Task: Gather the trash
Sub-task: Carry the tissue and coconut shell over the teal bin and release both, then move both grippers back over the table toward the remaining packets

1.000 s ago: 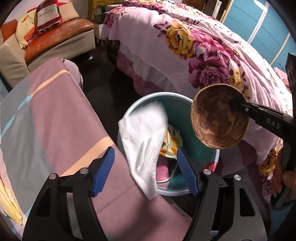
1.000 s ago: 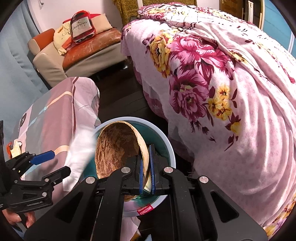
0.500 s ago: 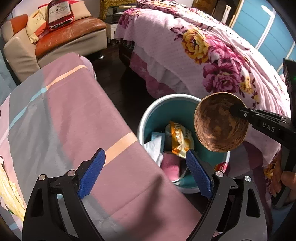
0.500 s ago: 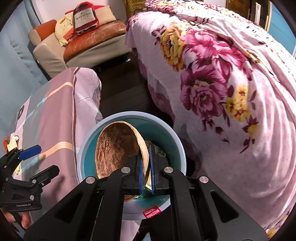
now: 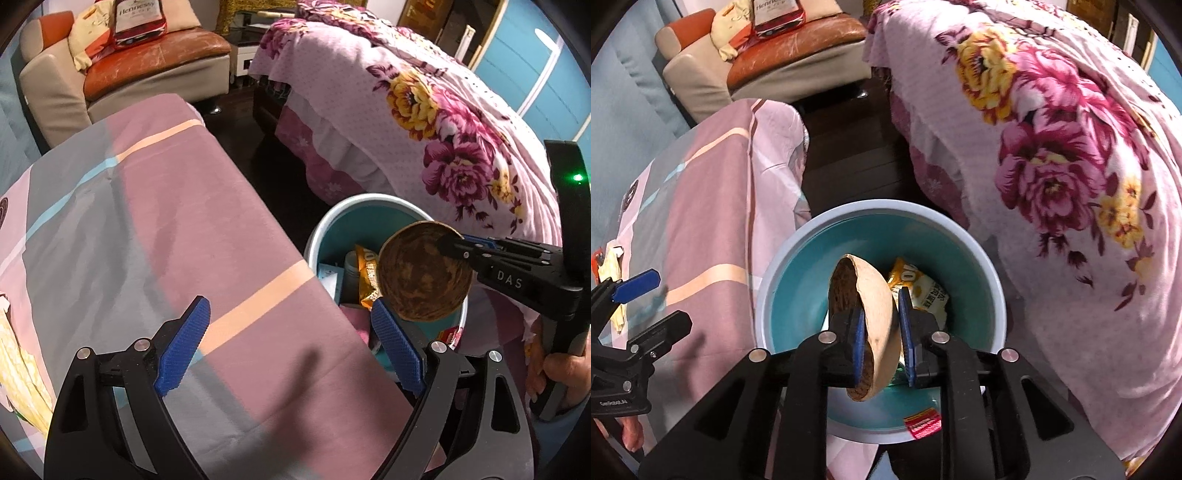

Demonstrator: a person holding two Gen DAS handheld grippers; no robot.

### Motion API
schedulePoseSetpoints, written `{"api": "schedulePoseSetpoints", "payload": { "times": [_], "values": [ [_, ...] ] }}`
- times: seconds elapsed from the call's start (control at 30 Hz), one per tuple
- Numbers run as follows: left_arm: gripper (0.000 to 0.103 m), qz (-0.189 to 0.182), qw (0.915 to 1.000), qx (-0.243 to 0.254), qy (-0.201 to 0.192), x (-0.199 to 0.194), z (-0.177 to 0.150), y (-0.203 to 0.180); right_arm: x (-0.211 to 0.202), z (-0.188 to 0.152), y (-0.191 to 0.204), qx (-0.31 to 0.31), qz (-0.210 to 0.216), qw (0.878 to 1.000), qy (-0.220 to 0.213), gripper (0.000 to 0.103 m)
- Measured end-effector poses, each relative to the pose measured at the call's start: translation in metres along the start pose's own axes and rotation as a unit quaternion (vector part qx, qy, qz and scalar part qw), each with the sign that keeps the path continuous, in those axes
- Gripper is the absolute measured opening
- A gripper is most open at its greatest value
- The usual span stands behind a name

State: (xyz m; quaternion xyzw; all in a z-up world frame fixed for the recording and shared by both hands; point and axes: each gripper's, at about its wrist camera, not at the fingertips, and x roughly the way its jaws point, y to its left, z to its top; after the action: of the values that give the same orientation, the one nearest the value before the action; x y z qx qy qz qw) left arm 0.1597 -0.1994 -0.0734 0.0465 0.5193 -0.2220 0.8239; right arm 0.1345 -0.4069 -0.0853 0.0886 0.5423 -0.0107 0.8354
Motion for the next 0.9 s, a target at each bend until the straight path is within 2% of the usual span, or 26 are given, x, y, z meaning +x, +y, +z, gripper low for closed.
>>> {"api": "schedulePoseSetpoints", "payload": {
  "times": [0.1, 0.13, 0.17, 0.23, 0.3, 0.37, 0.47, 0.9],
  "values": [
    [0.089, -0.002, 1.0, -0.005, -0.002, -0.002, -0.001, 0.006, 0.0, 0.002, 0.005, 0.0, 0.002, 1.0, 0.0, 0.017],
    [0.089, -0.003, 1.0, -0.007, -0.003, -0.003, -0.001, 0.008, -0.003, 0.003, 0.008, -0.002, 0.001, 1.0, -0.002, 0.02],
    [0.089, -0.004, 0.9999, -0.009, -0.003, -0.004, -0.002, 0.01, -0.004, 0.003, 0.009, -0.002, -0.001, 1.0, -0.004, 0.03],
    [0.089, -0.006, 0.9999, -0.013, -0.006, -0.007, -0.003, 0.013, -0.008, 0.004, 0.012, -0.001, -0.006, 1.0, -0.01, 0.042],
    [0.089, -0.009, 0.9998, -0.017, -0.008, -0.01, -0.005, 0.016, -0.009, 0.005, 0.014, -0.004, -0.007, 1.0, -0.011, 0.048],
    [0.089, -0.009, 0.9997, -0.021, -0.01, -0.014, -0.006, 0.02, -0.013, 0.004, 0.019, -0.005, -0.008, 1.0, -0.012, 0.069],
    [0.09, -0.009, 0.9995, -0.026, -0.014, -0.02, -0.01, 0.025, -0.019, 0.004, 0.024, -0.007, -0.009, 1.0, -0.012, 0.076],
    [0.092, 0.006, 0.9961, -0.072, -0.05, -0.07, -0.04, 0.074, -0.046, -0.003, 0.071, -0.038, -0.007, 0.999, -0.014, 0.078]
  ]
}}
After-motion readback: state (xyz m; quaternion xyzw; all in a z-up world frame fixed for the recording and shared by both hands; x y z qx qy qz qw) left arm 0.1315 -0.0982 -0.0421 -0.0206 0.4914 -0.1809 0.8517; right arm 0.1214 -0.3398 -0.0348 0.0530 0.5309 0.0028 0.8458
